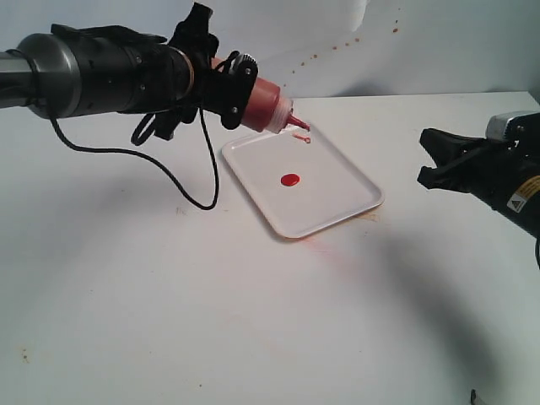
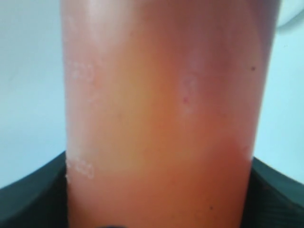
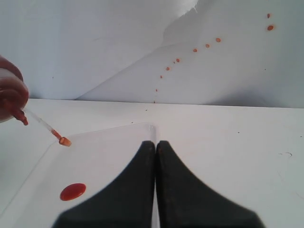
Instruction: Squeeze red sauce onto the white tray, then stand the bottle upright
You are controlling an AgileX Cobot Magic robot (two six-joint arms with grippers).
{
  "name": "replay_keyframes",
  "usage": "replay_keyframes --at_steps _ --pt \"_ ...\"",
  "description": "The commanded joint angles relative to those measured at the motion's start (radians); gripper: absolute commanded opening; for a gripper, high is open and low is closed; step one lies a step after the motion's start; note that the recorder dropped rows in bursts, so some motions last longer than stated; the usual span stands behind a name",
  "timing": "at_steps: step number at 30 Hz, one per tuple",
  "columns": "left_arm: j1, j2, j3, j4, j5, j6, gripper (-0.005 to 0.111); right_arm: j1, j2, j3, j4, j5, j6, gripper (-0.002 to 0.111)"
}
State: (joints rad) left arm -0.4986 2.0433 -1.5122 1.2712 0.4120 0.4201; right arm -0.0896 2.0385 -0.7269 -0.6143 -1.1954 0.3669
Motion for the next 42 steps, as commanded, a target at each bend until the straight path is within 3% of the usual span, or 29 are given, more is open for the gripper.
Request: replay_keyframes --at_steps 1,5,10,15,24,28,33,38,42 --pt "0.026 -0.018 -0.004 -0.206 -0.029 -0.031 0.0 0.001 -0.007 -0.004 -0.003 -0.001 0.001 0.0" --pt "0.118 -0.018 0.0 -0.521 -0.156 -0.029 0.0 0.001 -0.007 -0.004 -0.003 -0.001 0.001 0.0" --pt "0.18 -0.018 0.057 -0.691 -0.342 -0.029 0.0 0.001 -0.007 -0.004 -0.003 -0.003 0.001 0.0" --pt "0.187 -0.018 0.203 -0.811 -0.598 -0.067 0.0 0.001 -0.007 -0.004 -0.003 -0.003 0.001 0.0" --pt "0.245 -0.018 0.391 -0.809 -1.054 -0.469 0.0 0.001 -0.007 -0.004 -0.003 -0.005 0.001 0.0" --pt "0.265 -0.018 0.45 -0.7 -1.244 -0.654 0.0 0.001 -0.007 -0.004 -0.003 -0.005 0.001 0.0" --pt "0.267 -0.018 0.477 -0.605 -1.39 -0.795 0.0 0.001 -0.007 -0.004 -0.003 -0.005 0.001 0.0" --pt "0.267 -0.018 0.478 -0.601 -1.451 -0.89 0.0 0.001 -0.007 -0.004 -0.003 -0.005 0.001 0.0" --pt "0.267 -0.018 0.491 -0.603 -1.579 -0.944 0.0 0.001 -0.007 -0.004 -0.003 -0.012 0.001 0.0"
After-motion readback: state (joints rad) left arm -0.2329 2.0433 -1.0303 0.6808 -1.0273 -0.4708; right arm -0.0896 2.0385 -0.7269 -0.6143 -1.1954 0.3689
